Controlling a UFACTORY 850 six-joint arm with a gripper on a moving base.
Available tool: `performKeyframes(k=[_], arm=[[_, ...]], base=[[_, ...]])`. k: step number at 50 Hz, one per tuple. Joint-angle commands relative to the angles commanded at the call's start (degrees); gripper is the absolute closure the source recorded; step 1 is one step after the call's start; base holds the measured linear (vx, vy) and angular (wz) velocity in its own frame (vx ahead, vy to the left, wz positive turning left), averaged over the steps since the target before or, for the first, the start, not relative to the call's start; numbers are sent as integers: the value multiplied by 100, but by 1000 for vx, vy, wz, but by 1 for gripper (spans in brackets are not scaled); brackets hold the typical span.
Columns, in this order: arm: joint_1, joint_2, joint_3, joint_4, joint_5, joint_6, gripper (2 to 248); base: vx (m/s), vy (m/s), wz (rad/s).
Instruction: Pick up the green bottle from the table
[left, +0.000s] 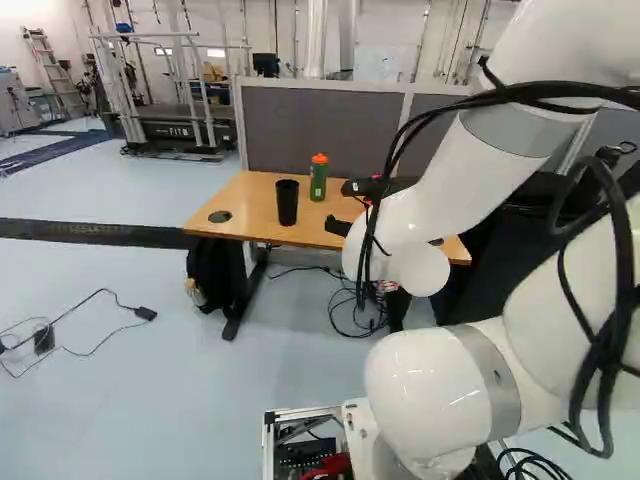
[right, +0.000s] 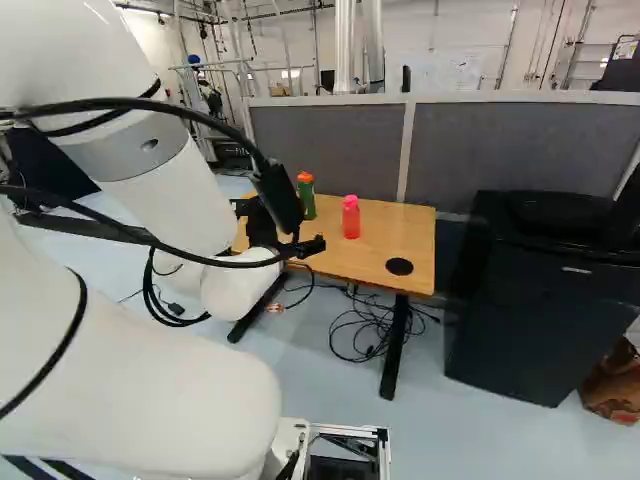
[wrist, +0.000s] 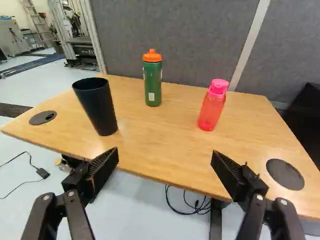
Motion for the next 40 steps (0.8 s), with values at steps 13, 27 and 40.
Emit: performKeyframes(k=[13,27,40], arm=[[0,-195,-165,0,0,0,3],[0,-416,-359,0,0,0,3],[0,-638,-558,0,0,0,3]], base=[[212,-32,-16],[12,-4,-3],[0,0,0]])
